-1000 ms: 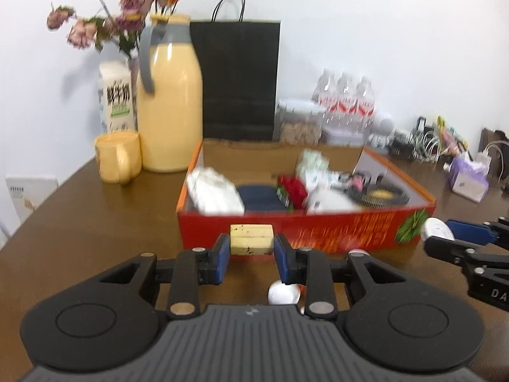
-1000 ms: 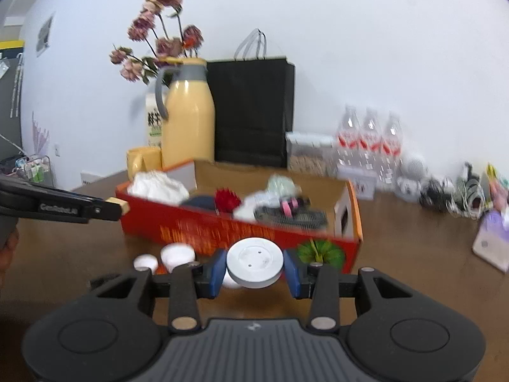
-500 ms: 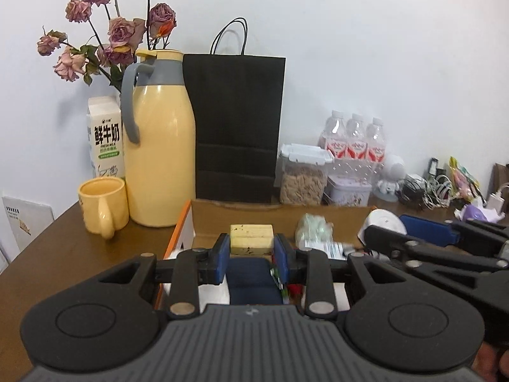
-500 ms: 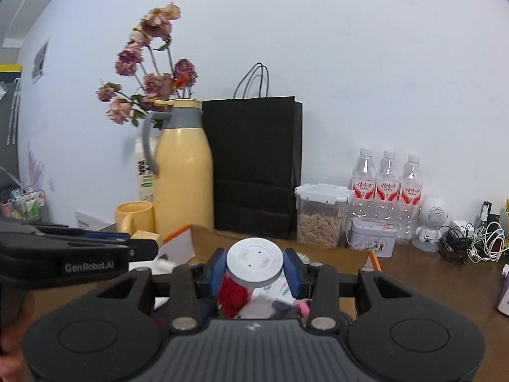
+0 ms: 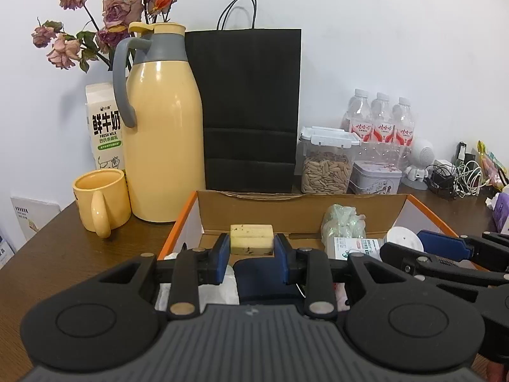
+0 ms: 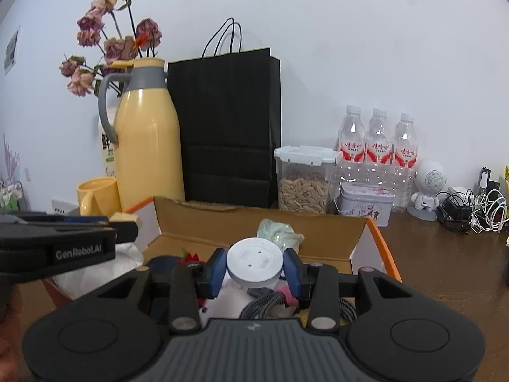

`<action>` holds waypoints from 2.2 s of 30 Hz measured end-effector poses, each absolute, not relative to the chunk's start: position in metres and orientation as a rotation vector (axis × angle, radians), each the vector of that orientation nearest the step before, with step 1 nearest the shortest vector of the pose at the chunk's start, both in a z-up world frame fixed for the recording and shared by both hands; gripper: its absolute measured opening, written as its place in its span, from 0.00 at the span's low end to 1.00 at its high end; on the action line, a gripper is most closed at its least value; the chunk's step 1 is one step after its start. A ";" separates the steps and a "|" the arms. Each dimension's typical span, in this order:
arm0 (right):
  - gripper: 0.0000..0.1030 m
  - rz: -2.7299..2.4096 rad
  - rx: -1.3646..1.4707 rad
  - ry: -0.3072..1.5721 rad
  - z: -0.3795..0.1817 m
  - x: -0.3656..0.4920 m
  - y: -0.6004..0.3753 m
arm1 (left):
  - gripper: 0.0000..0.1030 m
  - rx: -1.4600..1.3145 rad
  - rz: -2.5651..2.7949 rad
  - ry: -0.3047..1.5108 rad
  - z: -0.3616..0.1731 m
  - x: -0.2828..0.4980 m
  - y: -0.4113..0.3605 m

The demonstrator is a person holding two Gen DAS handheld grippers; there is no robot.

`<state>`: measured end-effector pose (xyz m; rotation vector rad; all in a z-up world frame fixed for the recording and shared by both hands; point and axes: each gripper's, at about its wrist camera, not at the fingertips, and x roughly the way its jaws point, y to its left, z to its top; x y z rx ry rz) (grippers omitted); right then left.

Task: Organize objects
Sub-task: 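Carry the white cap and yellow block into the box and open both grippers, then withdraw both tools and grasp a white bottle cap with the right gripper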

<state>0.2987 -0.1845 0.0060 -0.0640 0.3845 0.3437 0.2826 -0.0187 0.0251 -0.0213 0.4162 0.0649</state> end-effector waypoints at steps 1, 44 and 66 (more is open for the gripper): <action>0.37 0.342 -0.068 0.387 0.006 0.298 -0.184 | 0.31 -0.018 0.067 0.412 0.025 0.282 -0.019; 1.00 0.330 -0.119 0.414 0.026 0.201 -0.222 | 1.00 -0.003 0.086 0.356 0.053 0.187 -0.009; 1.00 0.360 -0.143 0.613 -0.022 0.137 -0.252 | 1.00 0.003 0.093 0.488 0.024 0.128 0.020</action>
